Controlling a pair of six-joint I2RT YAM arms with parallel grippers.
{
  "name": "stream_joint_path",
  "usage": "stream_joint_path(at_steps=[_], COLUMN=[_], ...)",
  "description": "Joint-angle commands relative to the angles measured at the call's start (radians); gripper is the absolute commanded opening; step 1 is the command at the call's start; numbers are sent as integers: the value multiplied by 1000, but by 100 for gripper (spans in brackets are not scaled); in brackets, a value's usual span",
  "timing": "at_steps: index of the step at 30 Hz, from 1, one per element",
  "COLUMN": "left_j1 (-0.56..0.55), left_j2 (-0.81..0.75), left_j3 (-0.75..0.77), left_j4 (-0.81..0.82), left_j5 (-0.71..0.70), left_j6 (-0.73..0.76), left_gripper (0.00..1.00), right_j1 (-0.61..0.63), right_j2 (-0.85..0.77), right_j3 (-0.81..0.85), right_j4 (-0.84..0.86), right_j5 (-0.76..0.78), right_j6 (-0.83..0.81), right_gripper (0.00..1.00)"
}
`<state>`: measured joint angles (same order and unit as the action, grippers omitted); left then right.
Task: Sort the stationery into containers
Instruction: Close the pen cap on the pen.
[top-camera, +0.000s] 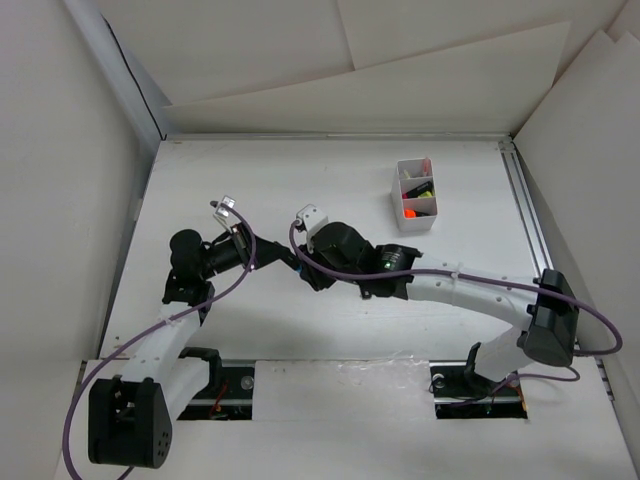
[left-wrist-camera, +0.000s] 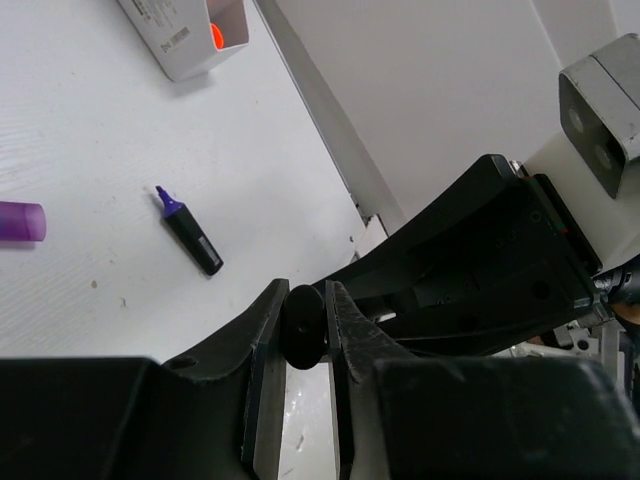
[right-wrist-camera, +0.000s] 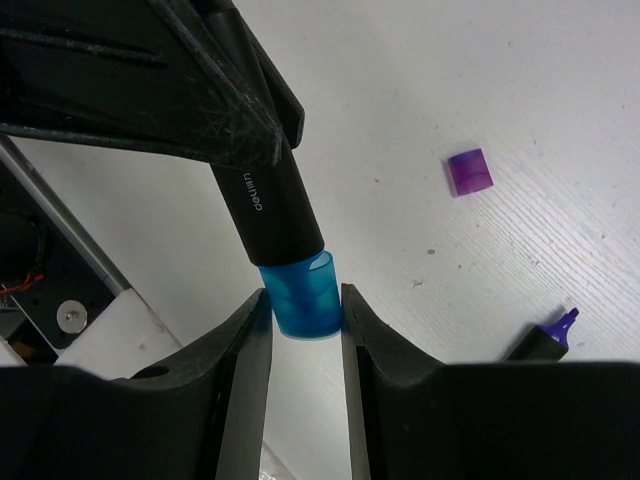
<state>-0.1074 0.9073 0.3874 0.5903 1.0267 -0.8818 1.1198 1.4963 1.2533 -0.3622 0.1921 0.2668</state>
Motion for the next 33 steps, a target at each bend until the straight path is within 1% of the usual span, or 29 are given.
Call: stream_joint_path(at_steps=[1, 7, 10, 12, 15, 18, 21, 26, 28, 33], left_j1=[-37, -37, -37, -37, -37, -37, -37, -37, -37, -37], left_j2=[-4, 7, 18, 18, 41, 53, 62, 62, 71, 71], left_j3=[-30, -30, -30, -30, -12, -1, -1, -1, -1, -1], left_j4=[-109, -99, -99, -110, -130, -130, -109, -89, -89, -78], left_j5=[220, 231, 217, 202, 191, 191, 182, 191, 191, 200], left_j6=[17, 8, 7, 18, 41, 50, 24, 6, 6, -3], left_gripper=[0, 0, 0, 0, 0, 0, 0, 0, 0, 0], right_j1=[-57, -57, -57, -57, -57, -57, -57, -57, -57, -57], right_j2=[1, -11, -57, -96, -145, -166, -166, -166, -166, -166], right_j3=[129, 104, 65, 37, 9, -20, -41, -51, -51, -51], right_j4=[467, 467, 467, 467, 467, 467, 457, 448, 448, 448], right_j5=[95, 95, 95, 83, 41, 7, -3, 6, 6, 15], right_j6=[51, 61, 71, 81, 92, 92, 92, 92, 92, 92], right_gripper=[10, 10, 14, 14, 16, 20, 21, 28, 29, 28])
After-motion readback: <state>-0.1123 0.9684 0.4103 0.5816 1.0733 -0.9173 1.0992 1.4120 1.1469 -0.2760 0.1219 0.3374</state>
